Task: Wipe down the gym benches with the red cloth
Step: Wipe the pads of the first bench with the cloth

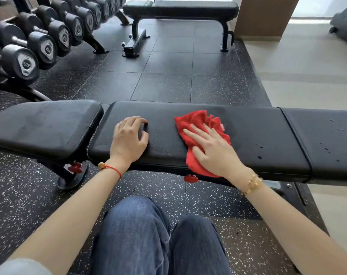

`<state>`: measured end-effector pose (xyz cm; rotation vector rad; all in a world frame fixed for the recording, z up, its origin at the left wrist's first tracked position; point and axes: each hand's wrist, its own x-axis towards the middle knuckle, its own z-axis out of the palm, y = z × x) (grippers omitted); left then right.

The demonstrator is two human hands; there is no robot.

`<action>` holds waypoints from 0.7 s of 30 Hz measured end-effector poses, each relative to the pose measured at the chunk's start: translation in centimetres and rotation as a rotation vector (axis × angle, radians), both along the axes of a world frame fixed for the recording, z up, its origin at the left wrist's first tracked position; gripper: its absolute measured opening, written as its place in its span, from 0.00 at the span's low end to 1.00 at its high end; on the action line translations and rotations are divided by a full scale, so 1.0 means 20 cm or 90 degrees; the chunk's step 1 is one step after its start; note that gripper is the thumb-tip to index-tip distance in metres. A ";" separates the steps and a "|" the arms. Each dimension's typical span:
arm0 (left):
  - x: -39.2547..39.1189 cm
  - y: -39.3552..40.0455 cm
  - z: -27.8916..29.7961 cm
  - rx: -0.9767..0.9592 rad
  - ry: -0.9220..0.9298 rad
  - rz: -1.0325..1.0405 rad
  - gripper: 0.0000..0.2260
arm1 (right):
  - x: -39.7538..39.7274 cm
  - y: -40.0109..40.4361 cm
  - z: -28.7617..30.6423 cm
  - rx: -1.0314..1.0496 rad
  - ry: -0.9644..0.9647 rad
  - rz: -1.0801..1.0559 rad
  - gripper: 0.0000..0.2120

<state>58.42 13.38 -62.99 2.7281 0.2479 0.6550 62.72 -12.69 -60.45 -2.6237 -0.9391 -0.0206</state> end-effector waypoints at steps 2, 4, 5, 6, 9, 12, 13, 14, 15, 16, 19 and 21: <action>0.00 0.00 0.00 -0.002 -0.001 -0.002 0.13 | 0.09 -0.08 0.01 -0.003 0.017 -0.057 0.26; 0.00 0.00 0.00 -0.001 -0.003 -0.001 0.13 | 0.22 -0.07 0.03 -0.014 0.029 -0.124 0.25; 0.00 -0.01 0.00 0.000 -0.005 0.001 0.13 | 0.28 -0.03 0.04 -0.025 0.031 -0.147 0.25; 0.01 -0.01 0.00 0.000 -0.005 0.003 0.13 | 0.32 0.02 0.05 -0.037 0.033 -0.157 0.25; 0.00 0.00 -0.01 0.002 -0.004 0.000 0.14 | 0.31 0.21 0.04 -0.058 0.023 -0.116 0.26; 0.00 0.01 0.00 0.001 -0.007 -0.007 0.14 | 0.15 0.27 0.02 -0.041 0.000 -0.027 0.26; 0.00 0.01 0.00 0.001 -0.006 -0.009 0.14 | 0.09 0.24 0.02 -0.032 -0.005 -0.002 0.26; 0.00 0.02 0.00 0.002 -0.003 -0.011 0.15 | 0.03 0.20 0.02 -0.020 -0.011 0.016 0.26; 0.00 0.02 0.00 0.003 0.000 -0.013 0.15 | -0.01 0.15 0.02 -0.009 -0.018 0.025 0.26; 0.00 0.03 0.00 0.003 0.003 -0.016 0.15 | -0.04 0.08 0.01 -0.005 -0.023 0.025 0.26; -0.01 0.03 -0.01 0.001 0.007 -0.020 0.15 | 0.03 -0.11 0.00 -0.017 -0.007 -0.043 0.26; 0.00 0.01 0.00 0.006 0.006 -0.013 0.14 | 0.17 -0.17 0.02 -0.029 0.019 -0.136 0.26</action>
